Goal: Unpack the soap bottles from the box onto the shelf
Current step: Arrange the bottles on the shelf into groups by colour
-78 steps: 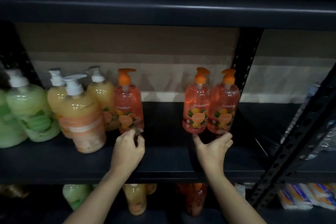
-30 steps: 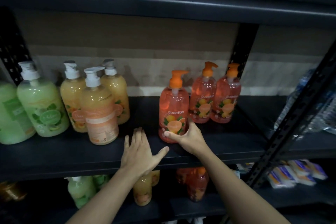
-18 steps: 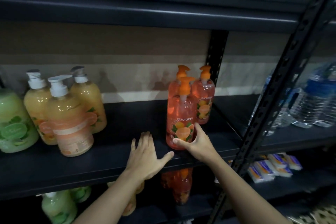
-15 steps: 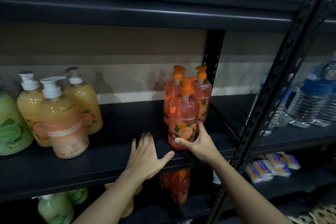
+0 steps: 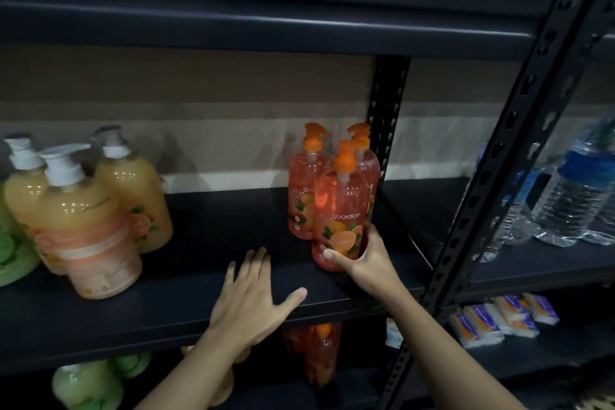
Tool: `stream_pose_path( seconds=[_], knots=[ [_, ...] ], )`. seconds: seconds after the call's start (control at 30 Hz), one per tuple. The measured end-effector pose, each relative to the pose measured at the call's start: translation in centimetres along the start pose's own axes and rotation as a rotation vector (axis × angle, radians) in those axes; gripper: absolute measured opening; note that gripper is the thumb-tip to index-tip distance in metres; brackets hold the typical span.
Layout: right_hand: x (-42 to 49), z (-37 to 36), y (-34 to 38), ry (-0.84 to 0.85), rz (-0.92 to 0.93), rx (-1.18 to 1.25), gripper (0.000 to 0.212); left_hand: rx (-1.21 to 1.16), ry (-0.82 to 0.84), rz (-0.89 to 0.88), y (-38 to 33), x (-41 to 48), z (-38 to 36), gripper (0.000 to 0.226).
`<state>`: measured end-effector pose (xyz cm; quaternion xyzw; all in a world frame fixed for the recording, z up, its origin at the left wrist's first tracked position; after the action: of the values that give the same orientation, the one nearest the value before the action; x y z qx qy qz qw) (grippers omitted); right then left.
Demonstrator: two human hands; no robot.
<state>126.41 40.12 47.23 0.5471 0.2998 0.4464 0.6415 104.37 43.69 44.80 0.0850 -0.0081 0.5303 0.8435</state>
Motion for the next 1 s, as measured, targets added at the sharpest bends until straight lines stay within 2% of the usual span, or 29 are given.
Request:
stream_pose_path(
  seconds=[0.17,0.47,0.67,1.0],
  knots=[
    [0.44,-0.08,-0.35,0.008,0.000,0.036,0.113,0.006,0.000,0.007,0.08,0.09,-0.11,0.107],
    [0.09,-0.20,-0.39,-0.003,0.058,0.043,0.099,-0.004,-0.026,0.023,0.04,0.12,-0.22,0.107],
    [0.19,0.01,-0.42,-0.049,0.064,0.032,0.109,-0.008,-0.021,0.037,-0.05,0.11,-0.23,0.107],
    [0.01,-0.01,-0.33,-0.077,0.089,0.029,0.107,-0.026,-0.014,0.041,-0.07,0.01,-0.08,0.107]
  ],
)
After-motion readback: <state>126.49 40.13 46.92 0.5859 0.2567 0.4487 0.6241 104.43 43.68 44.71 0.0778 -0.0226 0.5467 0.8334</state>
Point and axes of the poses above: each hand's wrist, its own x-axis towards the middle knuckle, its own z-axis out of the back of the hand, y = z × x, the point moved 8 cm from there along x, towards the middle knuckle, and after that the axes turned 15 degrees about x, right-handed, at the moved point
